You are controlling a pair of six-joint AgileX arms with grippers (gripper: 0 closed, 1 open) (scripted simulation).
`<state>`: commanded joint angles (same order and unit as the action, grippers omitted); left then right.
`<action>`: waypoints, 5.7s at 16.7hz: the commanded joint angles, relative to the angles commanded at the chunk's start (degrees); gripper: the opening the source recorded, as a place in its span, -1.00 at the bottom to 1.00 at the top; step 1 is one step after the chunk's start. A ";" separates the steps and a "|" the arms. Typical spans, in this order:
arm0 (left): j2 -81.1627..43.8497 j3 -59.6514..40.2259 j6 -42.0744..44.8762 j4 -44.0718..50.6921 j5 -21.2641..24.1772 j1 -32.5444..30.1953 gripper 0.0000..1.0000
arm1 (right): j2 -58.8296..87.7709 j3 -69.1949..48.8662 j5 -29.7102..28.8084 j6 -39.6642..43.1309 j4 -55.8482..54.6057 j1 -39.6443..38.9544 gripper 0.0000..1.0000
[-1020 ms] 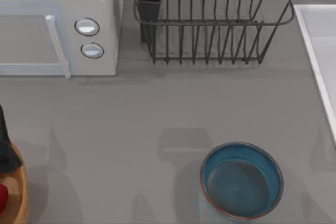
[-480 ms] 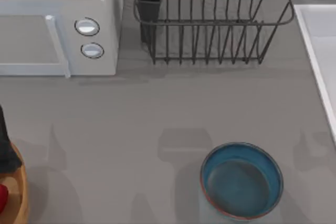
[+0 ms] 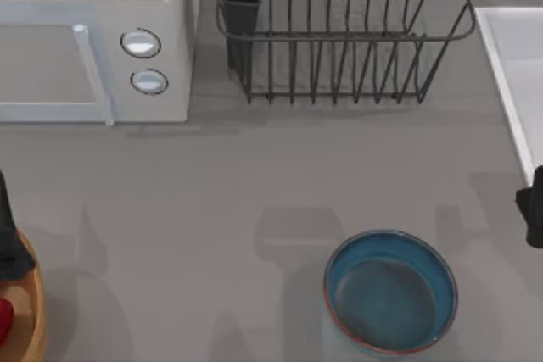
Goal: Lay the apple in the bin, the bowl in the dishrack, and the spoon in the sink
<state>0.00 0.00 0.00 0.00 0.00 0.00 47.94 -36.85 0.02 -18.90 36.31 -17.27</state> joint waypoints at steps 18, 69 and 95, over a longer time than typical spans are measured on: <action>0.00 0.00 0.00 0.00 0.00 0.00 1.00 | 41.92 -31.06 0.00 -14.58 31.61 -15.45 1.00; 0.00 0.00 0.00 0.00 0.00 0.00 1.00 | 42.06 -31.34 -0.06 -14.65 31.81 -15.68 -1.00; 0.00 0.00 0.00 0.00 0.00 0.00 1.00 | 34.64 -45.51 -60.84 17.09 -34.97 -42.19 -1.00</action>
<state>0.00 0.00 0.00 0.00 0.00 0.00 82.58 -82.36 -60.81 -1.80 1.35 -59.46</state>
